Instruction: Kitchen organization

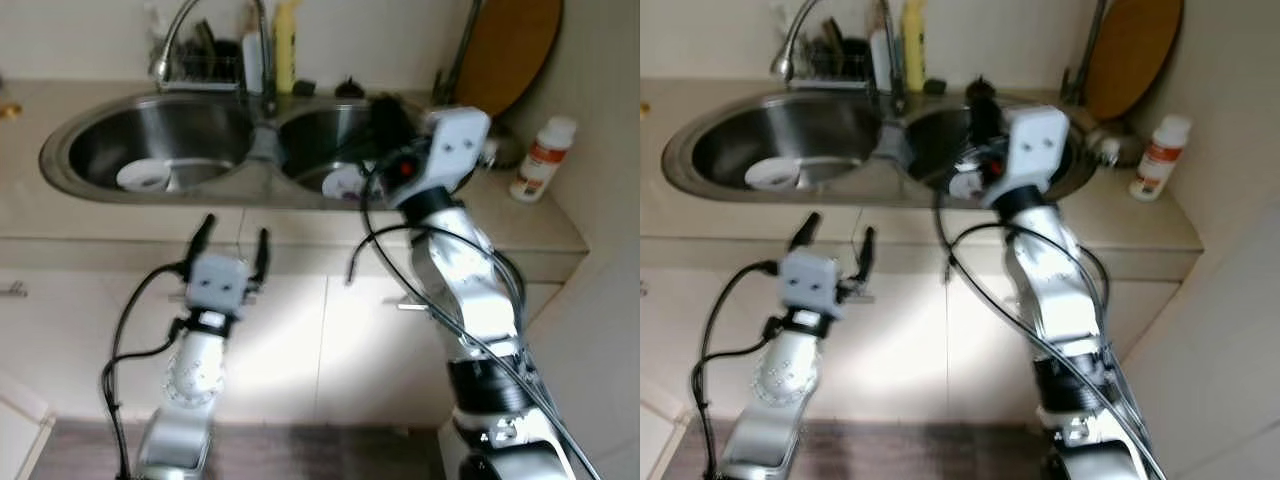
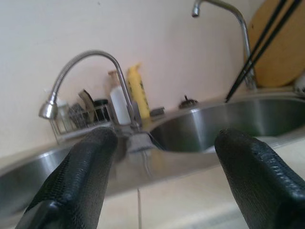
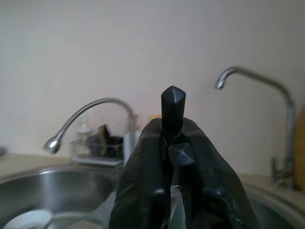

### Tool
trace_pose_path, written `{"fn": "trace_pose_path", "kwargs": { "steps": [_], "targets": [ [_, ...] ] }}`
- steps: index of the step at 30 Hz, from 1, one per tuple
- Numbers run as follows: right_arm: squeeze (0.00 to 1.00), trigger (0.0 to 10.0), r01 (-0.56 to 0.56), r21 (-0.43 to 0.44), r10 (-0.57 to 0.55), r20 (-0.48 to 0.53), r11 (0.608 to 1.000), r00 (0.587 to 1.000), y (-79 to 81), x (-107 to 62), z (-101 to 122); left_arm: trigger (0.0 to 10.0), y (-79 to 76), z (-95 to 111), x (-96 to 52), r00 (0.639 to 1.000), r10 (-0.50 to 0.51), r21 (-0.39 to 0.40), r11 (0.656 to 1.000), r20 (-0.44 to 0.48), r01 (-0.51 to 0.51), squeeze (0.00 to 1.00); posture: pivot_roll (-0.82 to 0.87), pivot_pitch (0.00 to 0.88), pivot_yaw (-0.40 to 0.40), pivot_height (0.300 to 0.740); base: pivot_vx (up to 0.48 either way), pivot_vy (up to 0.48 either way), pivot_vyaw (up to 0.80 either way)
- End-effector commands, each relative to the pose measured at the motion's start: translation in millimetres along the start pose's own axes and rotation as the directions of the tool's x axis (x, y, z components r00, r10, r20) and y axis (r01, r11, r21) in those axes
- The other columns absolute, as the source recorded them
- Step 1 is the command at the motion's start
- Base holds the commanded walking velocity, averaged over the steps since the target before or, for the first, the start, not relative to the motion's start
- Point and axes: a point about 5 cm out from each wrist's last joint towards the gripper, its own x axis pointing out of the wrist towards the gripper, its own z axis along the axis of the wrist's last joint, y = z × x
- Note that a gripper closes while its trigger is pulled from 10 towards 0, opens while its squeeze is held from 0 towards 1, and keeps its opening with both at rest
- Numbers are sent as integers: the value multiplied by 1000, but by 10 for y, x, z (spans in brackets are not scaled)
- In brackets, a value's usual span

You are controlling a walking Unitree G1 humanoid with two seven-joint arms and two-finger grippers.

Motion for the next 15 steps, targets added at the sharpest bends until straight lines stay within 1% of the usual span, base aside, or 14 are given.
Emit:
{"fn": "trace_pose_path", "kwargs": {
  "steps": [1,15],
  "targets": [
    [0,10000,-36,4,36,19,999,999,109,38,47,10000,56,13,3,1000,12,19,1000,6,-12,0,113,0,-47,740,274,0,0],
    [0,10000,-41,1,41,-3,999,999,124,47,6,10000,49,8,8,1000,6,17,1000,2,-6,0,113,0,-46,740,273,0,0]
  ]
}}
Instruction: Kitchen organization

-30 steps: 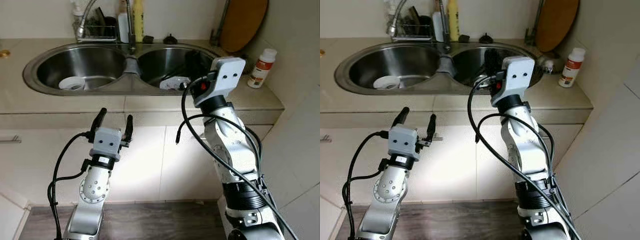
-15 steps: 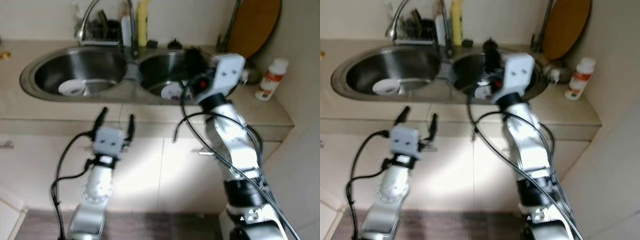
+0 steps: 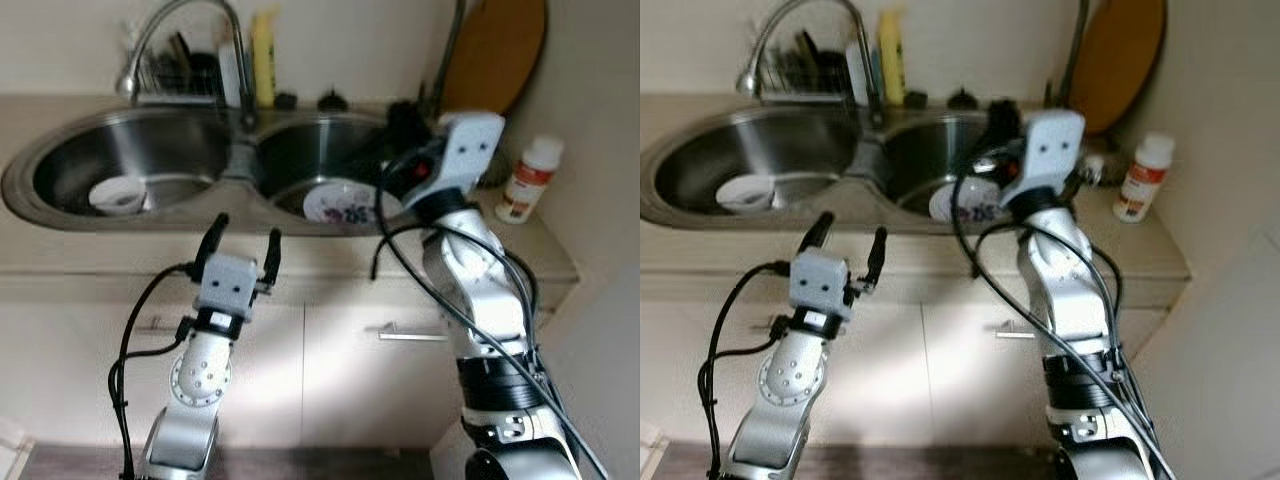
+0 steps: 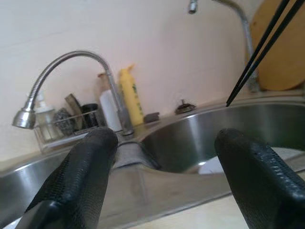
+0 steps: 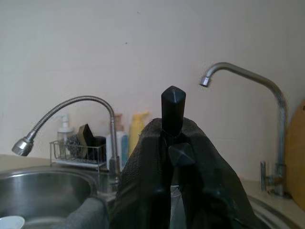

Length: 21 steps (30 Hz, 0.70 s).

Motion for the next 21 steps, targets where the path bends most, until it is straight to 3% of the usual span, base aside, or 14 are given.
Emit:
{"fn": "trace_pose_path", "kwargs": {
  "steps": [1,5,12,21],
  "targets": [
    [0,10000,-33,-1,33,10,999,999,86,41,36,10000,27,10,5,1000,5,8,1000,3,-5,0,113,0,-46,740,277,0,0],
    [0,10000,-46,-10,46,-2,999,999,102,44,17,10000,24,10,5,1000,5,8,1000,3,-5,0,115,0,-46,740,277,0,0],
    [0,10000,-48,-4,48,-14,999,999,124,49,-8,10000,24,9,8,1000,3,9,1000,3,-3,0,116,0,-47,740,273,0,800],
    [0,10000,-47,-28,46,-49,998,998,91,68,-56,10000,17,9,9,1000,5,9,1000,6,-5,0,117,0,-48,740,274,0,0]
  ]
}}
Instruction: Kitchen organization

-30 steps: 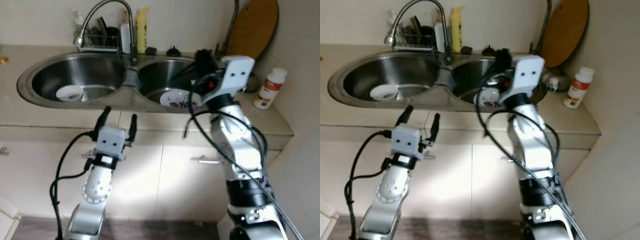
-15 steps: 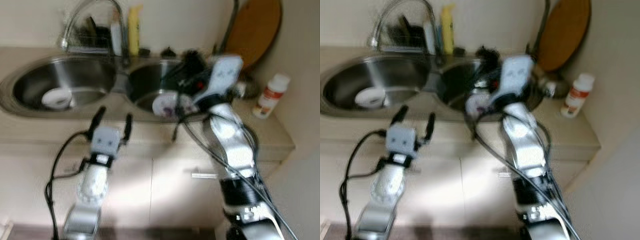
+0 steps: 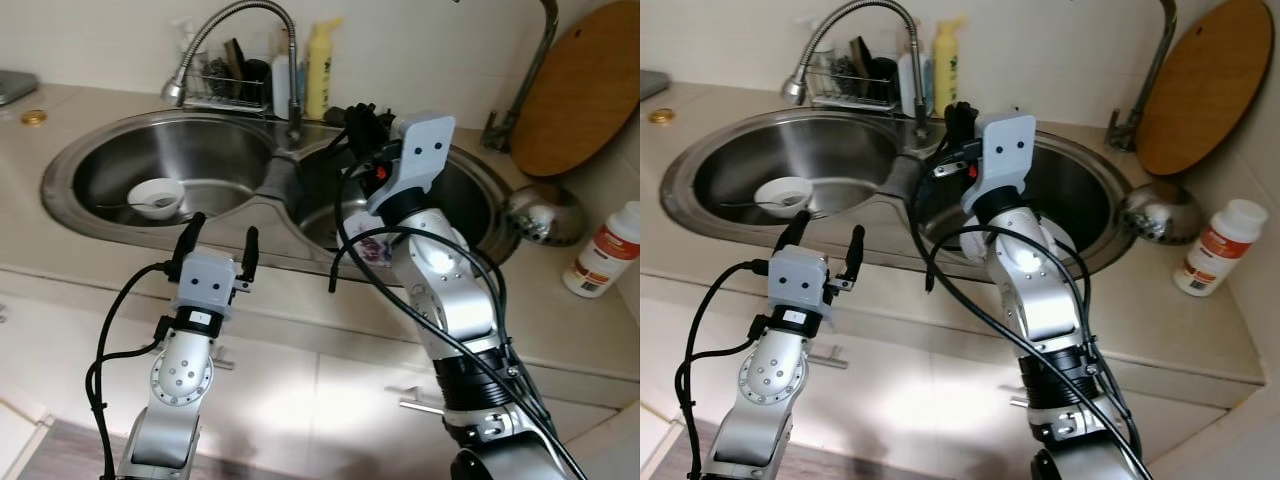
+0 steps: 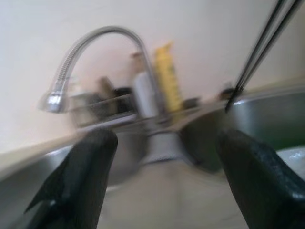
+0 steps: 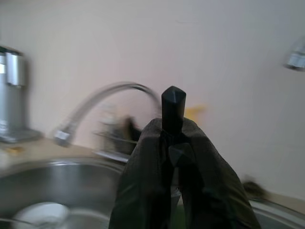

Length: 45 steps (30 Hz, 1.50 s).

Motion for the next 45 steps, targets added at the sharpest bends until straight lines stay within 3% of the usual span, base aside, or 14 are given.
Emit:
{"fn": "trace_pose_path", "kwargs": {
  "steps": [1,7,10,14,17,18,24,28,34,35,36,37,38,45],
  "targets": [
    [0,10000,2,-15,-2,-14,1000,1000,-24,26,5,10000,-18,48,19,1000,-15,10,1000,24,15,0,118,0,-48,740,277,0,0],
    [0,10000,-29,-65,22,-108,997,994,-34,50,-109,10000,-22,51,17,1000,-13,7,1000,25,13,0,121,0,-50,740,137,0,0],
    [0,10000,-81,-92,60,-213,992,975,-45,76,-223,10000,-36,64,19,999,-14,15,1000,34,14,0,121,0,-50,740,0,0,0],
    [0,10000,-108,-87,84,-250,990,965,-39,90,-259,10000,-43,59,17,999,-16,16,1000,31,15,0,121,0,-51,740,0,0,0],
    [0,10000,-167,-71,134,-335,983,933,-10,108,-340,10000,-44,56,18,999,-17,17,1000,31,17,0,122,0,-51,740,0,0,0],
    [0,10000,-198,-57,158,-403,979,901,2,117,-428,10000,-47,54,20,999,-20,17,1000,32,20,0,124,0,-51,740,0,0,0],
    [0,10000,-284,-89,193,-540,955,819,0,135,-682,10000,-48,51,29,999,-23,19,1000,33,22,0,127,0,-49,740,0,0,0],
    [0,10000,-264,-59,167,-640,963,750,-72,156,-863,10000,-52,51,37,999,-26,20,999,32,26,0,128,0,-49,740,0,0,0],
    [0,10000,-224,-67,124,-667,972,735,-169,191,-917,10000,-53,56,38,999,-27,22,999,34,26,0,135,0,-55,740,0,0,0],
    [118,10000,-180,-63,95,-656,982,749,-217,213,-902,10000,-48,57,36,999,-24,24,999,33,23,0,136,0,-57,740,0,0,0],
    [506,10000,-141,-58,71,-644,988,761,-254,228,-884,10000,-43,58,33,999,-21,25,999,33,21,0,136,0,-56,740,0,0,0],
    [506,10000,-141,-58,71,-644,988,761,-254,228,-884,10000,-43,58,33,999,-21,25,999,33,21,0,136,0,-56,740,0,0,0],
    [1000,10000,-102,-43,52,-635,994,771,-284,237,-868,10000,-39,59,29,999,-20,26,999,32,19,0,133,0,-55,740,0,0,0],
    [1000,10000,33,35,-8,-556,999,831,-379,274,-754,10000,-64,55,12,999,-28,21,999,26,27,0,120,0,-48,740,0,0,0]
  ]
}}
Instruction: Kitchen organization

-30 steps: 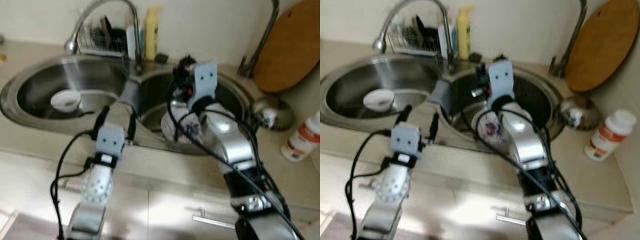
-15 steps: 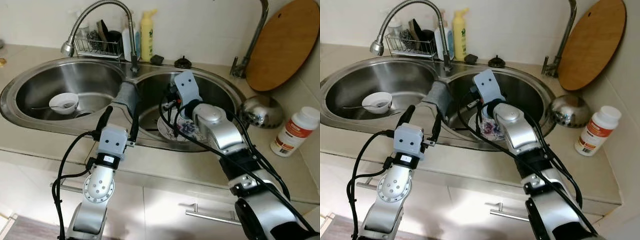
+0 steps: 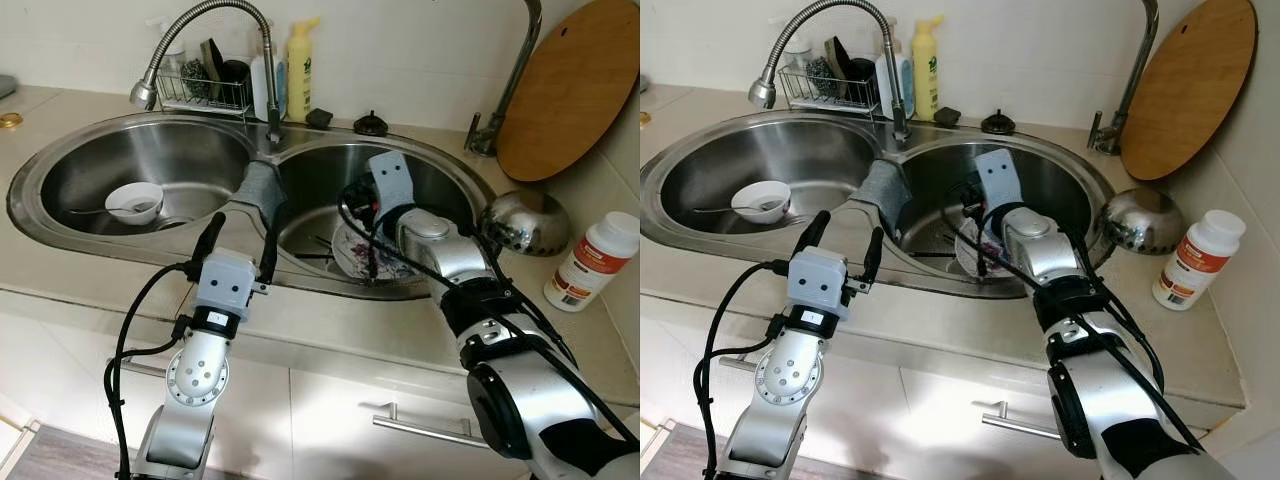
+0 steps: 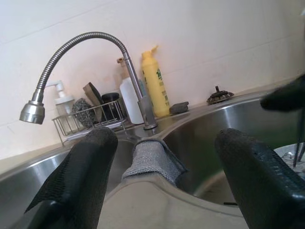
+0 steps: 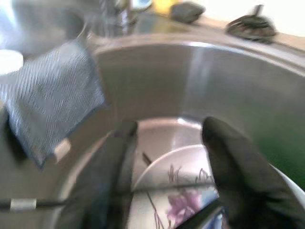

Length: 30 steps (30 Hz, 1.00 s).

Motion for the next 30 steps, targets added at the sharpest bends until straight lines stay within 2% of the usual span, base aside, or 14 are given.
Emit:
{"fn": "trace_pose_path", "kwargs": {
  "steps": [1,2,3,7,8,15,20,23,24,26,29,30],
  "targets": [
    [1000,10000,14,50,-17,56,999,998,-20,-16,100,10000,-12,34,0,1000,-3,3,1000,11,3,0,120,0,-48,740,0,0,0],
    [1000,10000,21,90,-28,82,996,996,-32,-27,135,10000,-13,33,-1,1000,-4,3,1000,11,4,0,120,0,-48,740,0,0,0],
    [1000,10000,21,90,-28,82,996,996,-32,-27,135,10000,-13,33,-1,1000,-4,3,1000,11,4,0,120,0,-48,740,0,0,0],
    [1000,10000,53,269,-109,199,962,974,-123,-114,326,10000,-15,28,0,1000,-5,2,1000,8,5,0,119,0,-49,740,0,0,0],
    [1000,10000,56,287,-119,207,956,971,-133,-124,343,10000,-15,29,1,1000,-5,2,1000,8,5,0,118,0,-49,740,0,0,0],
    [1000,10000,70,371,-165,232,926,959,-225,-223,363,10000,-14,25,-2,1000,-8,3,1000,7,8,0,115,0,-47,740,0,0,0],
    [1000,10000,69,379,-167,232,923,958,-225,-243,350,10000,-13,25,-3,1000,-8,2,1000,6,8,0,111,0,-46,740,0,0,0],
    [1000,10000,95,384,-196,234,918,952,-221,-336,243,10000,-19,20,-11,1000,-11,-4,1000,0,11,0,112,0,-48,740,0,0,0],
    [871,10000,155,281,-238,293,947,926,-228,-445,214,10000,-22,14,-13,1000,-11,-5,1000,-8,11,0,112,0,-49,740,0,0,0],
    [0,10000,205,186,-259,348,961,901,-221,-529,208,10000,-22,4,-13,1000,-9,-6,1000,-19,9,0,110,0,-48,740,0,0,0],
    [0,10000,269,100,-286,408,958,867,-207,-659,179,10000,-26,5,-9,1000,-13,-15,1000,-19,12,0,108,0,-48,740,0,0,0],
    [0,10000,307,69,-306,432,949,848,-218,-774,124,10000,-32,5,-5,1000,-14,-20,1000,-21,13,0,106,0,-47,740,0,0,0]
  ]
}}
